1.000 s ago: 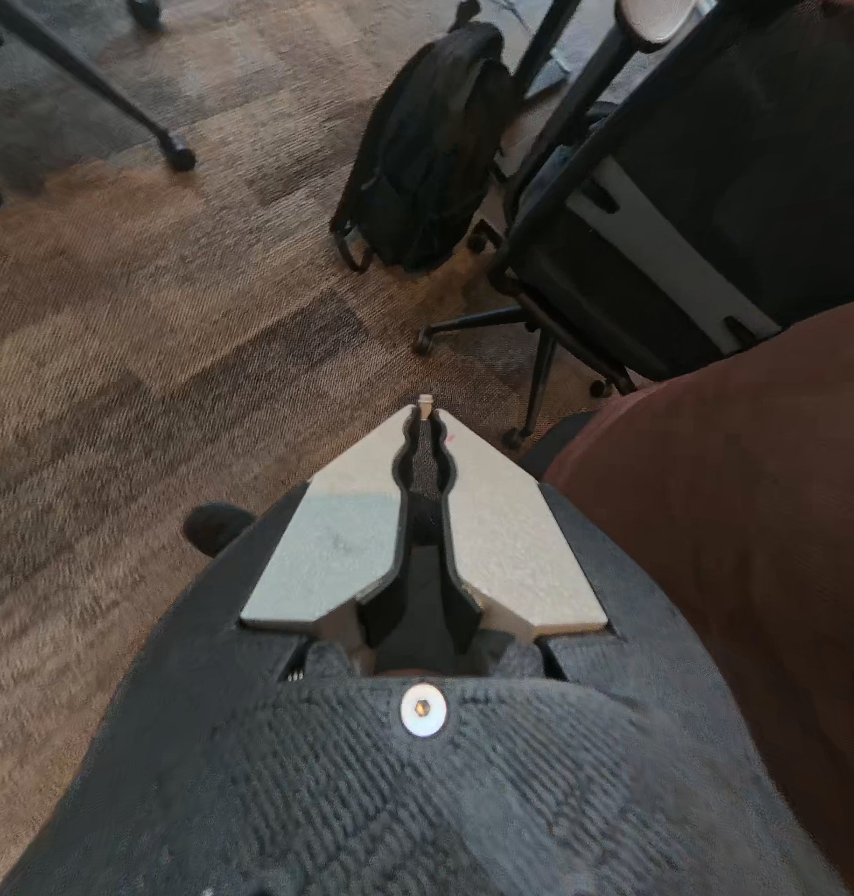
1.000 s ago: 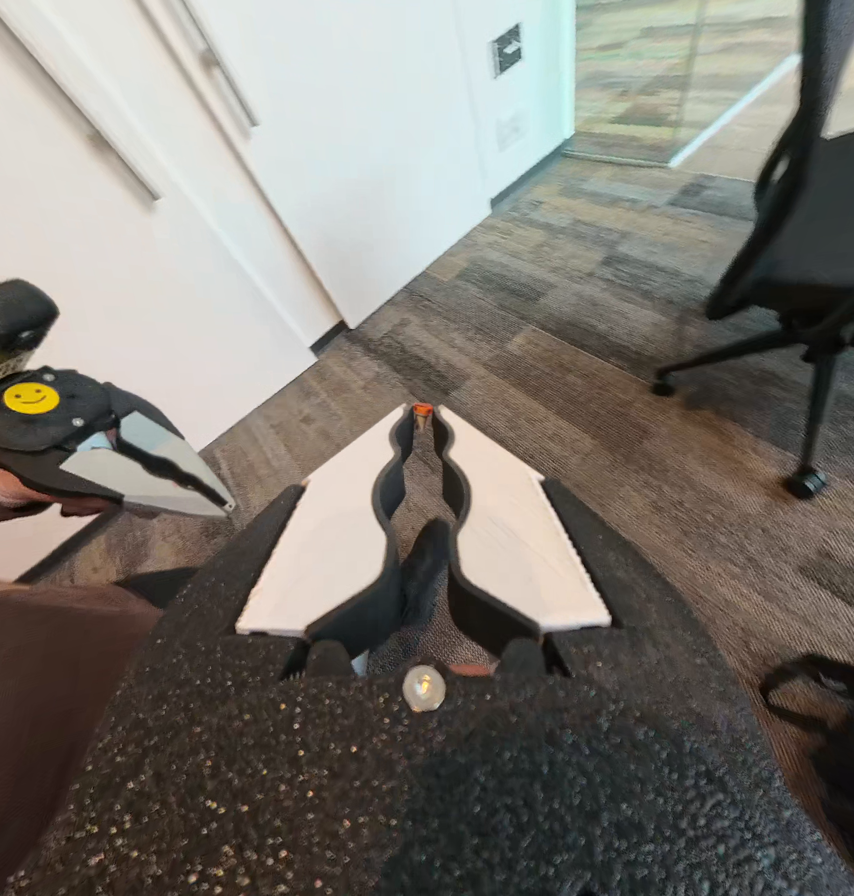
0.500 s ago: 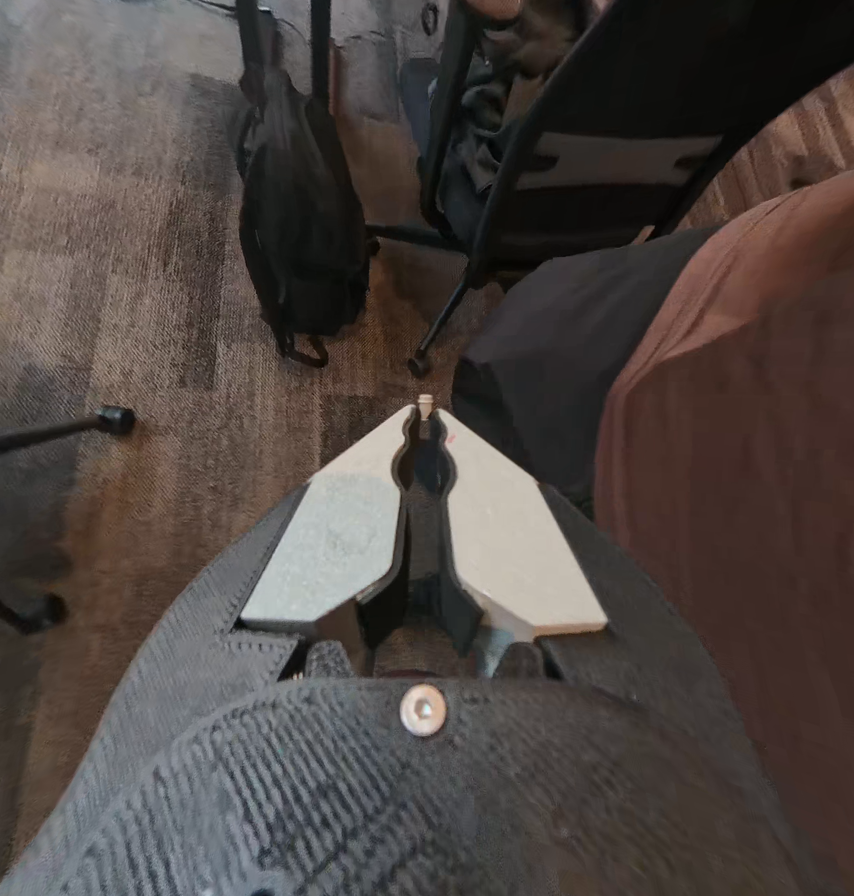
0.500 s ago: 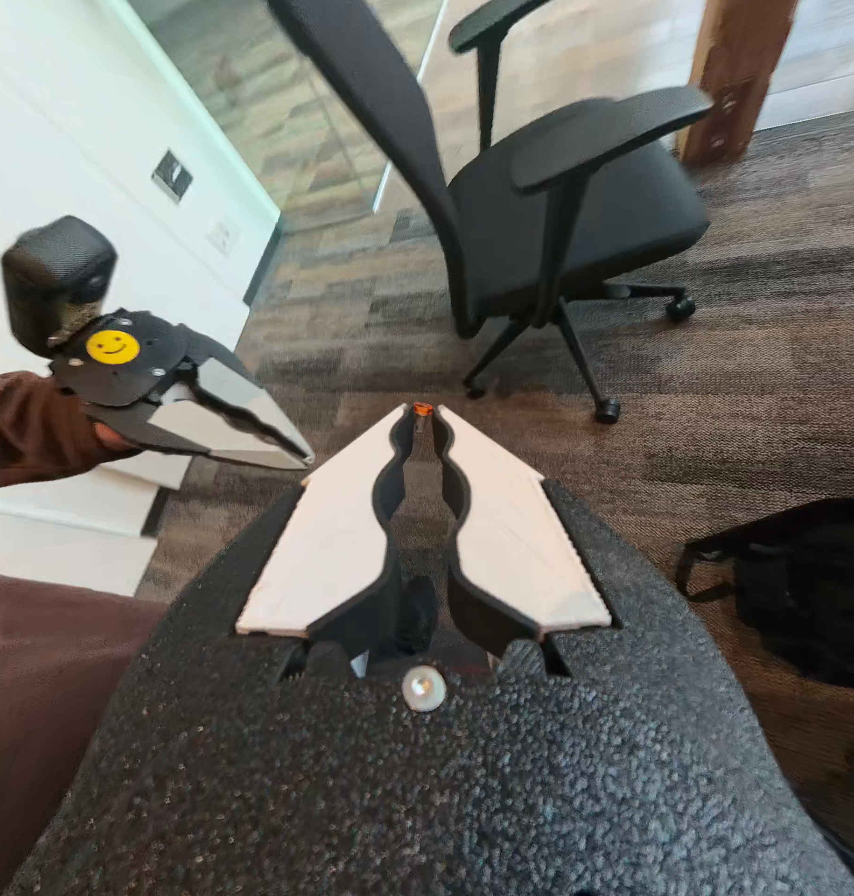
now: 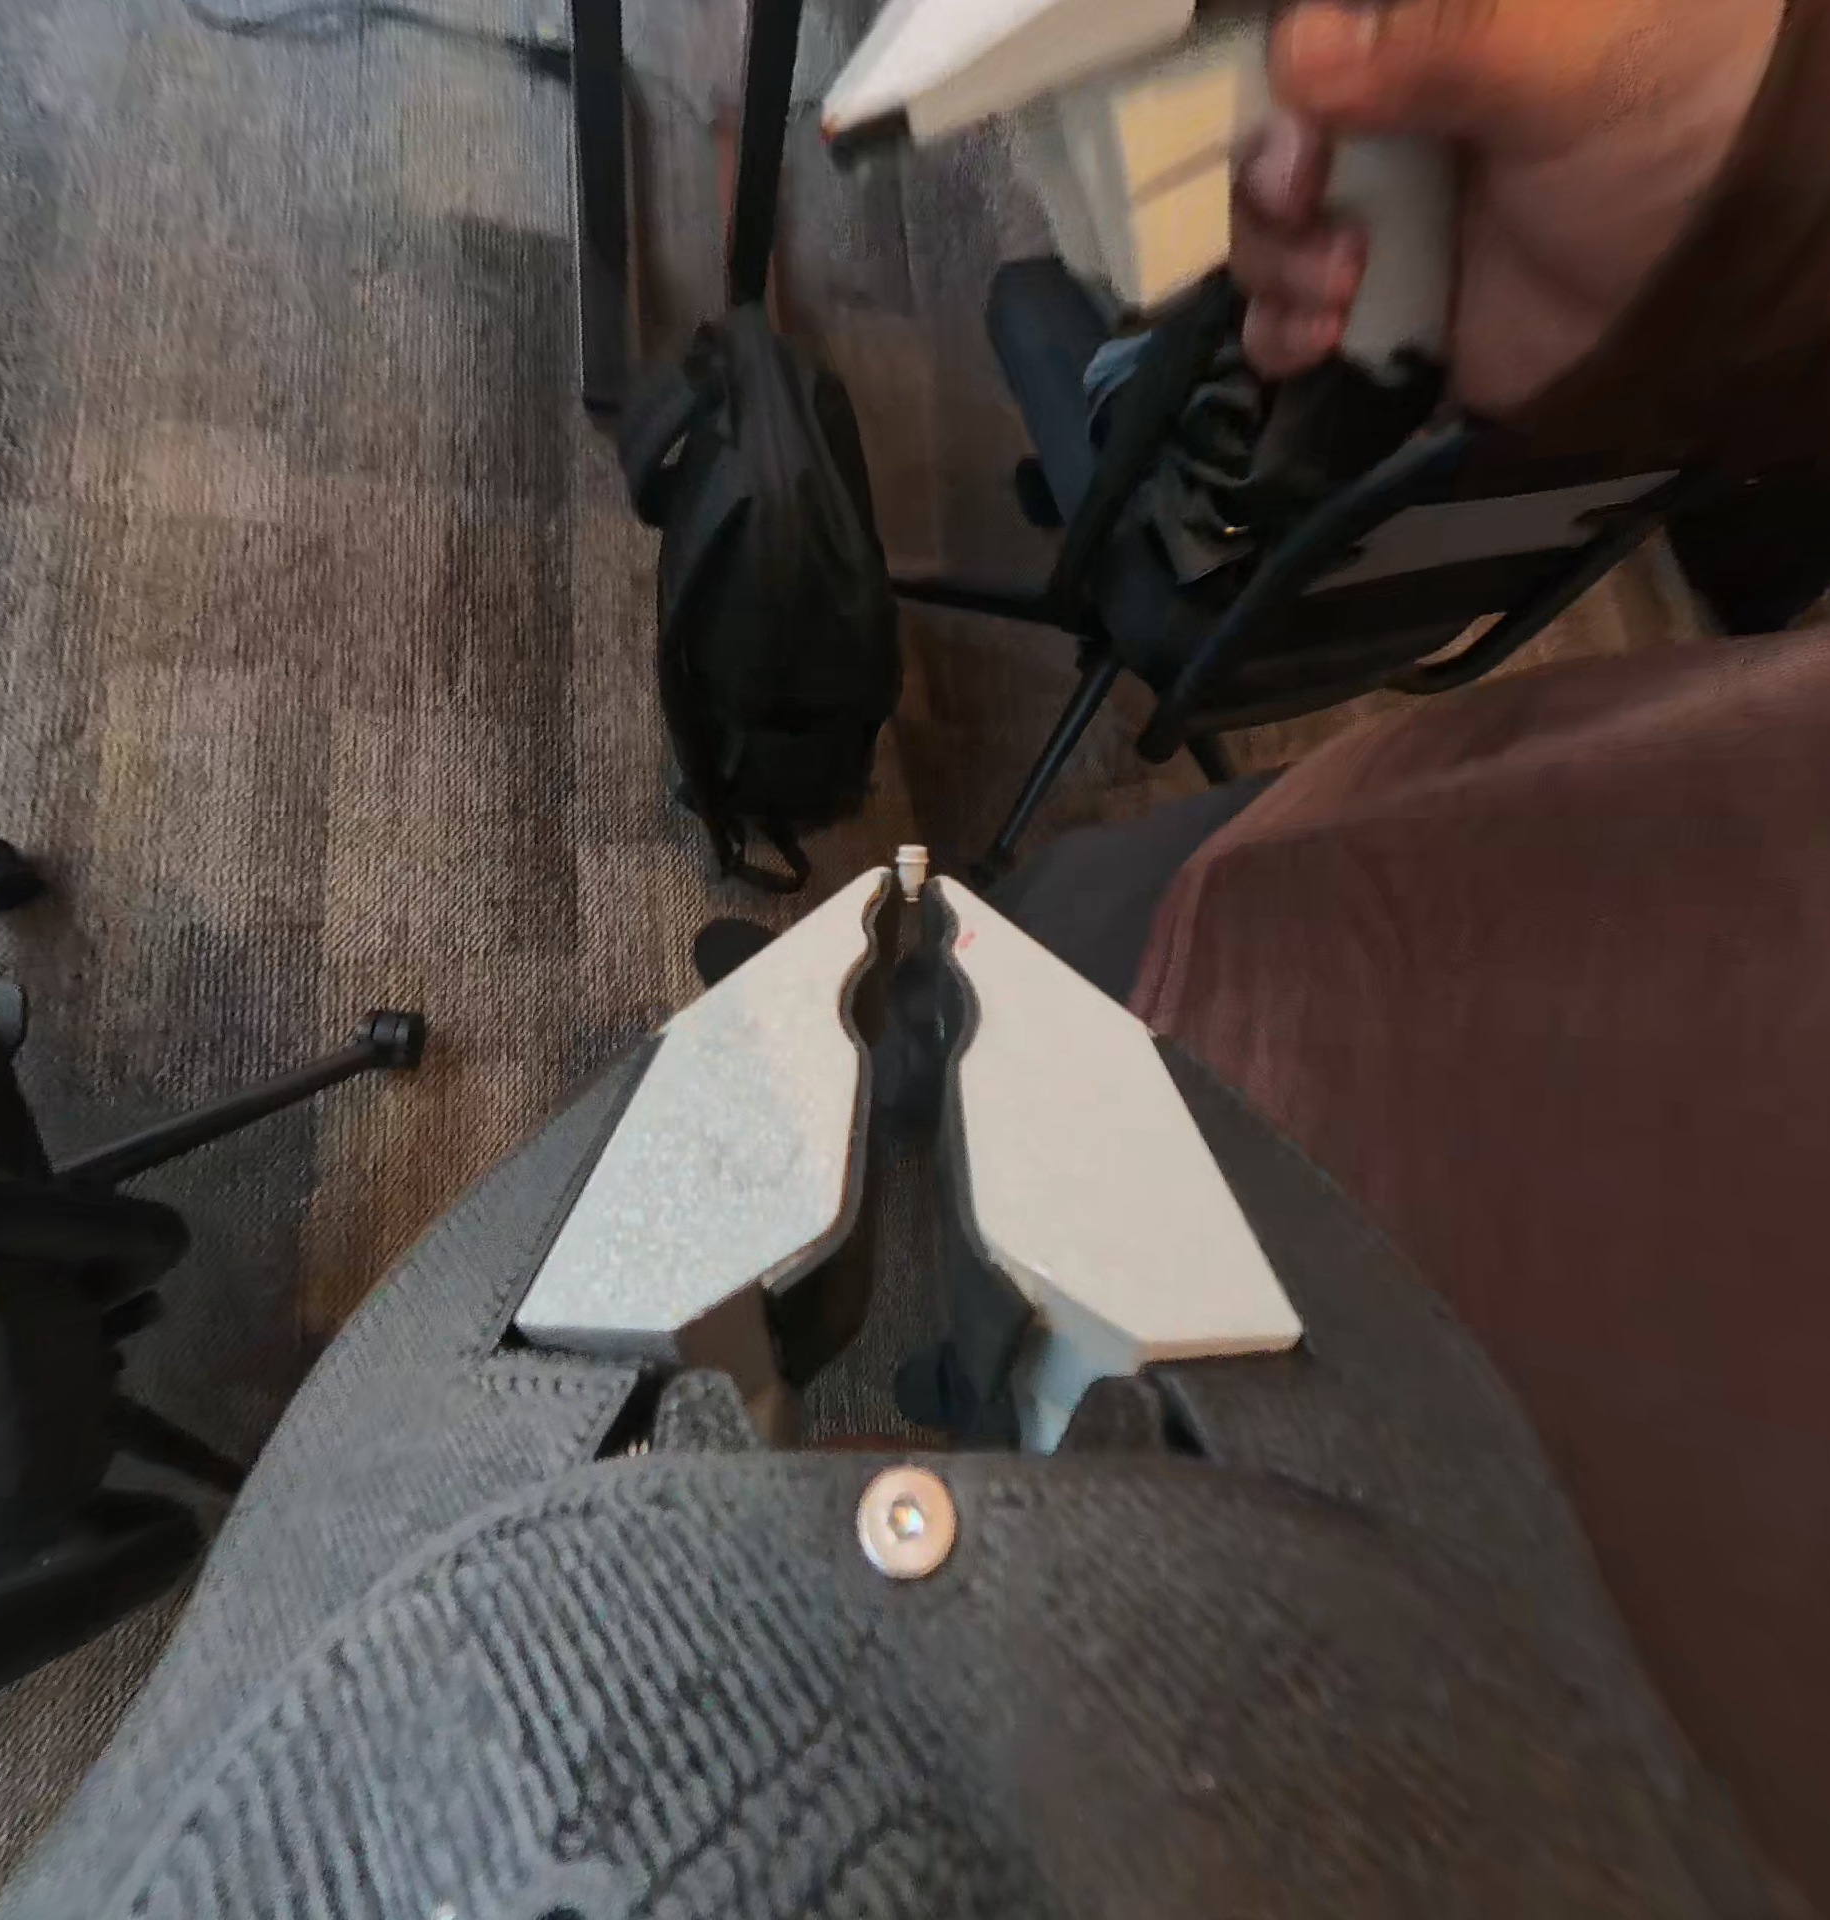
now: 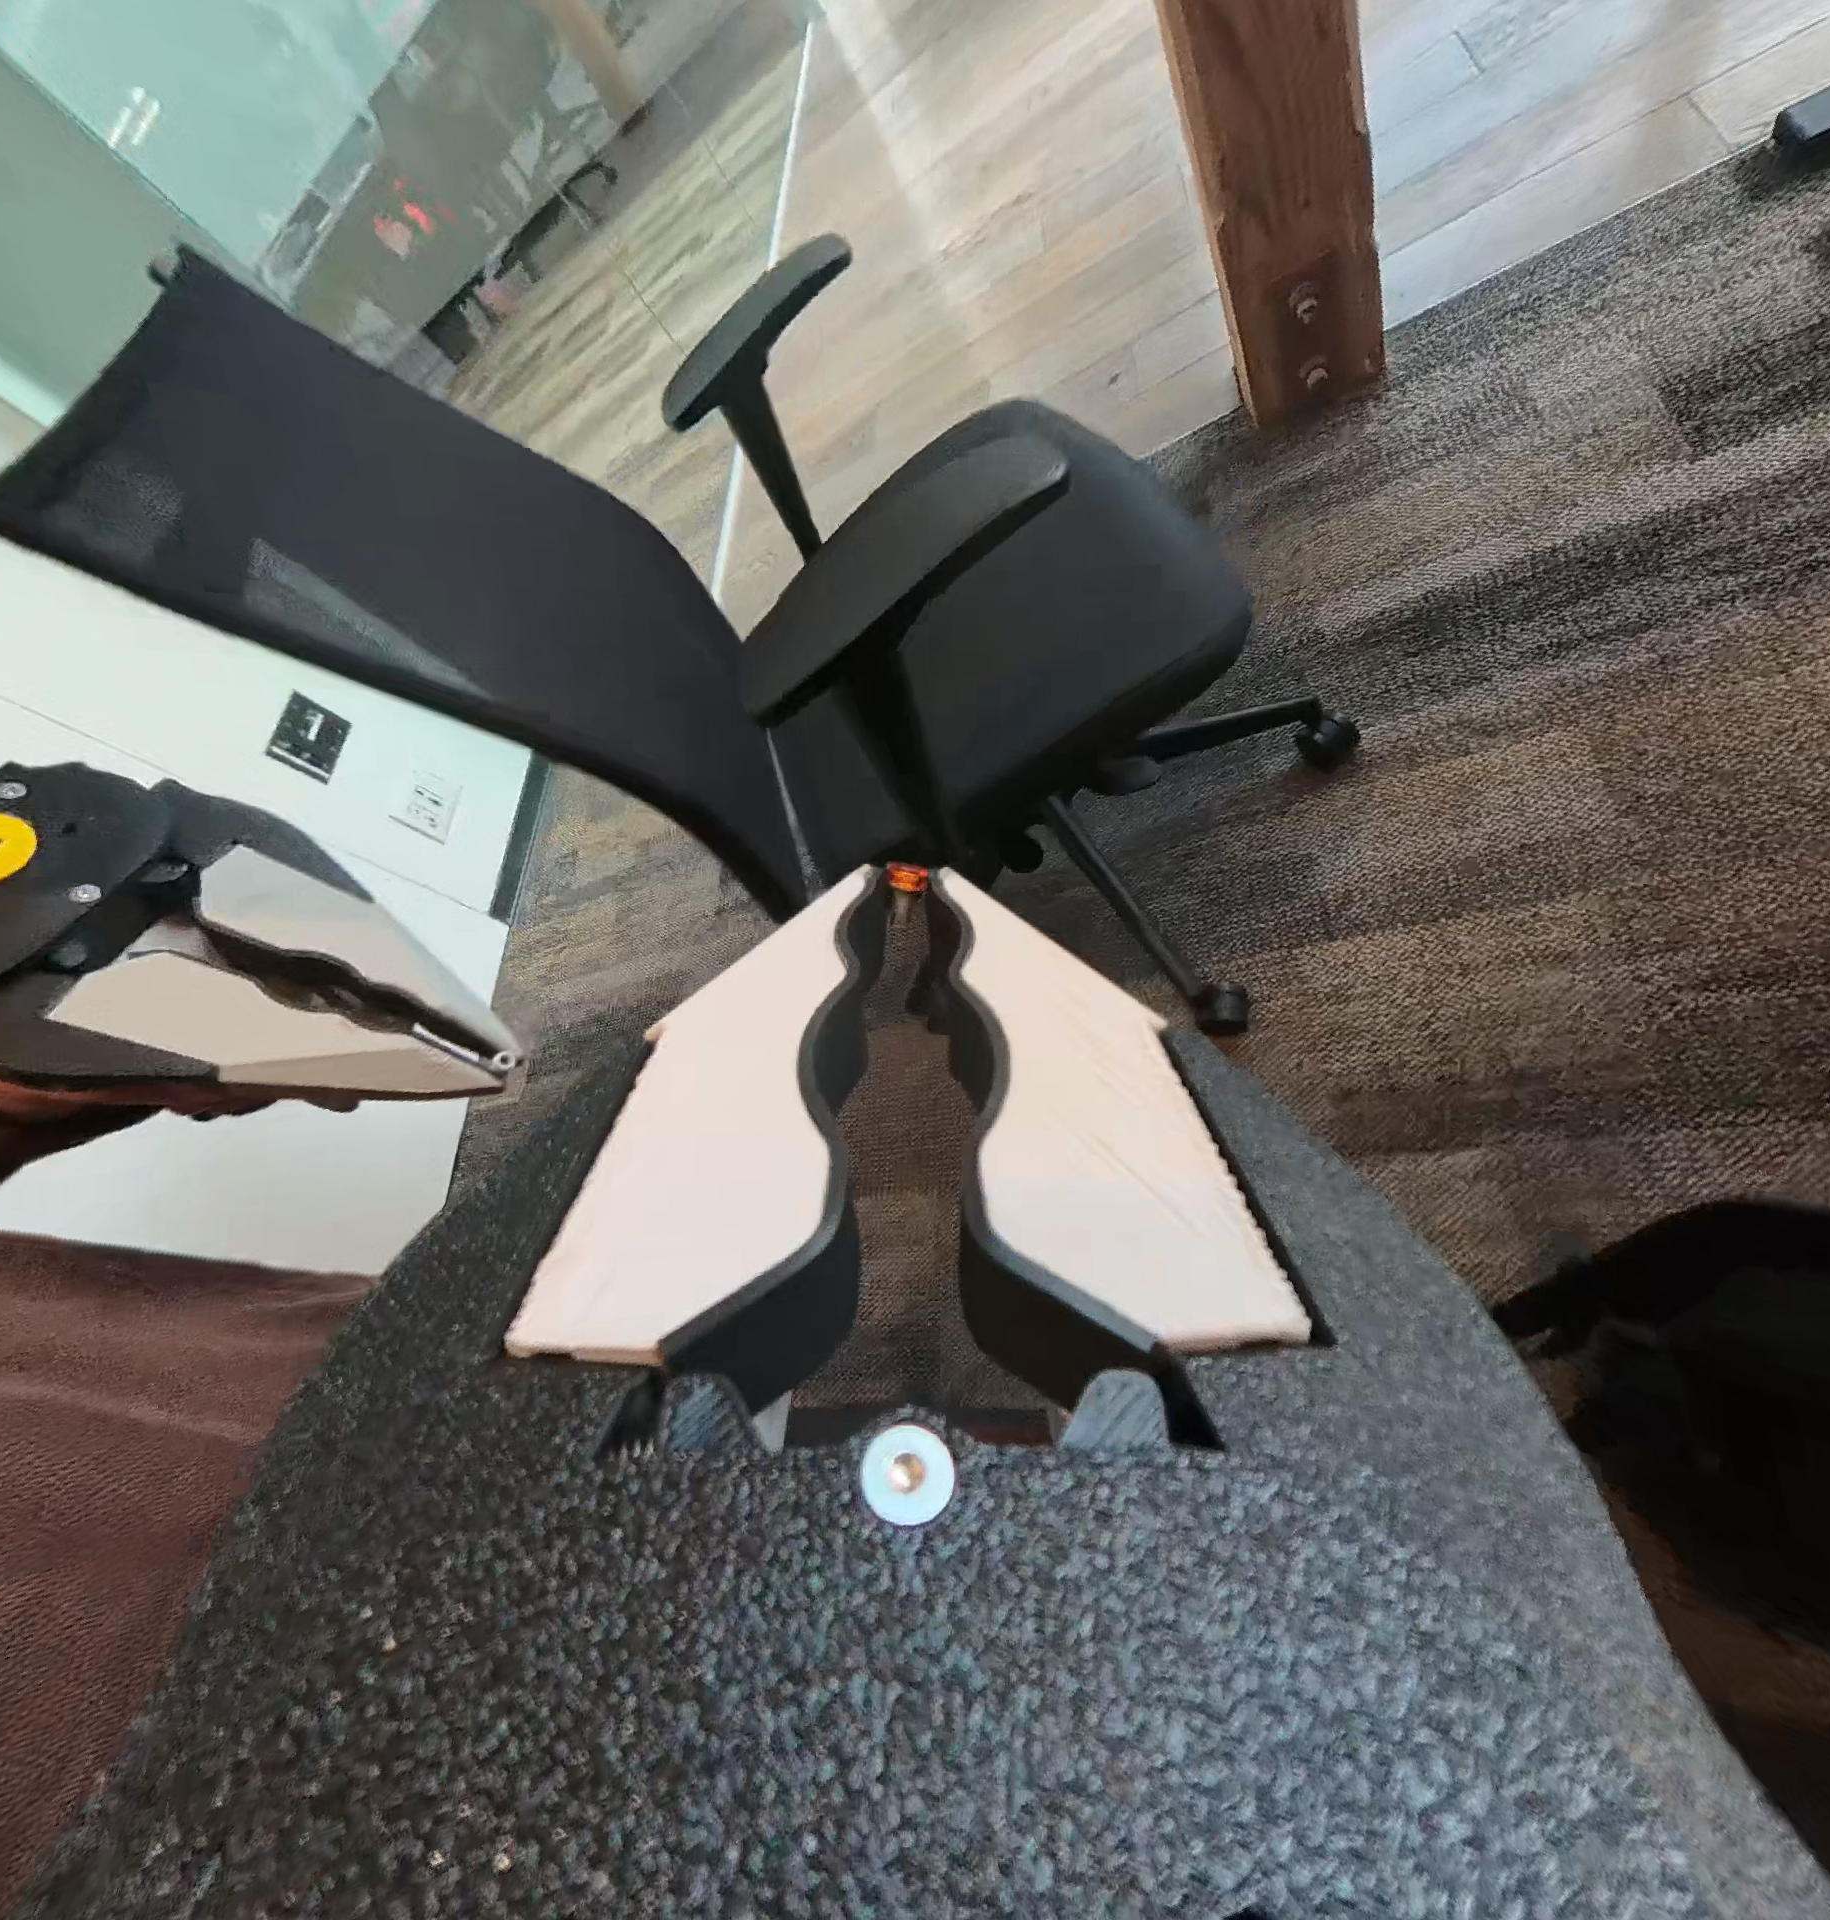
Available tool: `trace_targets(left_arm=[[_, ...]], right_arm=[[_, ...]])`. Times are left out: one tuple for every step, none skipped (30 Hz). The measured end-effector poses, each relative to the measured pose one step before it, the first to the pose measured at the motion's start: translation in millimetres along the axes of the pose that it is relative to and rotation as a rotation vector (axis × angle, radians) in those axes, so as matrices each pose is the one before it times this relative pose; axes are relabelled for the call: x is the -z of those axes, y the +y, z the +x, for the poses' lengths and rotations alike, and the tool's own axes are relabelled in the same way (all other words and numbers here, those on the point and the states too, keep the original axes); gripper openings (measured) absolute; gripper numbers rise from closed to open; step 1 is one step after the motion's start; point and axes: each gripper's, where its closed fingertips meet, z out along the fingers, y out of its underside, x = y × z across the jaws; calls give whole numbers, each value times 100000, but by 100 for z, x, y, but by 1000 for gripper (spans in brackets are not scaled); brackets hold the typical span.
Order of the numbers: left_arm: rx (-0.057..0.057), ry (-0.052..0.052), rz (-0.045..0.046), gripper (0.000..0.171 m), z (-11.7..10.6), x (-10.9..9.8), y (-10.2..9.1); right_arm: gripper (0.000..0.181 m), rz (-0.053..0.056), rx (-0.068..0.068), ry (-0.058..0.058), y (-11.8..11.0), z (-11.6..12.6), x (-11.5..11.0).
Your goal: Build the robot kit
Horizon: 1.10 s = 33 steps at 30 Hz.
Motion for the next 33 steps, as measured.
trace_targets(left_arm=[[795, -309, -1694, 2, -1187, -215, -1052], [-610, -361, -595, 2, -1258, -284, -1339], [-1077, -428, -946, 2, -1392, -461, -1299], [-718, -679, -829, 2, -1529, -589, -1281], [401, -946, -62, 2, -1585, -615, -1363], [1707, -693, 1017, 2, -1496, -595, -1546], [2134, 32, 2086, 2, -1262, -567, -1764], [1199, 563, 2438, 2, -1061, -613, -1798], [-126, 728, 1499, 2, -982, -757, -1534], [-822, 974, 117, 1, -979, -894, -1149], [-755, 1355, -368, 2, -971, -983, -906], [-314, 1899, -459, 2, -972, -1030, -766], [-111, 2304, -452, 2, -991, -1072, -721], [-275, 2527, -650, 2, -1070, -1115, -703], [-624, 2619, -648, 2, -1163, -1161, -772], [-1151, 2849, -419, 2, -1245, -1200, -918], [-1802, 2693, -293, 2, -1388, -1223, -1101], [-2258, 2577, 27, 2, -1551, -1217, -1319], [-2405, 2821, 504, 2, -1669, -1189, -1566], [-2480, 2957, 867, 2, -1783, -1129, -1780], [-2852, 2631, 597, 2, -1930, -1046, -1907], [-2517, 2152, -480, 2, -2037, -906, -1967], [-2199, 1805, -1197, 2, -2052, -690, -2181], [-3367, 1741, -686, 2, -1975, -484, -2532], [-4953, 1442, -11, 2, -2021, -428, -2725], [-5825, 869, 132, 2, -2220, -545, -2600], [-5022, 616, -719, 2, -2433, -772, -2209], [-3456, 428, -2093, 2, -2575, -967, -1779], [-2636, 13, -2635, 2, -2634, -1050, -1525], [-2289, -283, -2701, 2, -2596, -1068, -1409], [-2019, -742, -1667, 2, -2572, -1052, -1452], [-898, -755, -1390, 2, -2475, -1099, -1430], [79, -454, -2083, 2, -2344, -1193, -1265]], right_arm=[[6, 920, 668, -842, -1834, 1348, -328], [6, 628, 1607, -460, -1729, 1506, -306], [6, -167, 2066, 646, -1434, 1800, -298], [6, 39, 1271, 1921, -1275, 2079, -242], [6, 795, -961, 2095, -1230, 2134, -171], [6, 1510, -3021, 1475, -1270, 1968, -119], [6, 2028, -3188, 1179, -1340, 1765, -104], [6, 1708, -1963, 1726, -1266, 1677, -159], [7, 942, -916, 2174, -1065, 1618, -256], [7, 571, -508, 2132, -920, 1499, -357], [7, 438, -694, 2265, -788, 1442, -420], [7, 380, -1289, 2216, -710, 1370, -487], [7, 301, -1864, 2104, -657, 1278, -526], [7, 395, -2081, 2322, -647, 1247, -539], [7, 315, -2227, 2607, -640, 1239, -571], [7, 313, -2500, 2626, -675, 1215, -577], [7, 523, -2372, 2492, -772, 1139, -578], [7, 376, -1688, 2882, -843, 1135, -553], [7, -149, -978, 3223, -866, 1147, -553], [7, -375, -535, 3437, -959, 1108, -532], [7, -349, -514, 3877, -1132, 1095, -470], [7, -322, -1134, 4034, -1308, 1005, -391], [7, 263, -1383, 3591, -1573, 798, -317], [7, 1661, -789, 2630, -1947, 576, -347], [7, 2822, 404, 1709, -2200, 444, -492], [7, 2685, 1200, 1882, -2103, 568, -731], [6, 2077, 1073, 2426, -1891, 764, -921], [6, 2167, 29, 2518, -1822, 839, -996], [7, 2691, -1301, 1384, -1907, 716, -1039], [7, 2536, -1277, -76, -1922, 567, -1163], [7, 1183, 230, -153, -1730, 668, -1340], [7, -150, 1957, 1000, -1510, 994, -1478], [6, -593, 2922, 1441, -1362, 1218, -1605]])
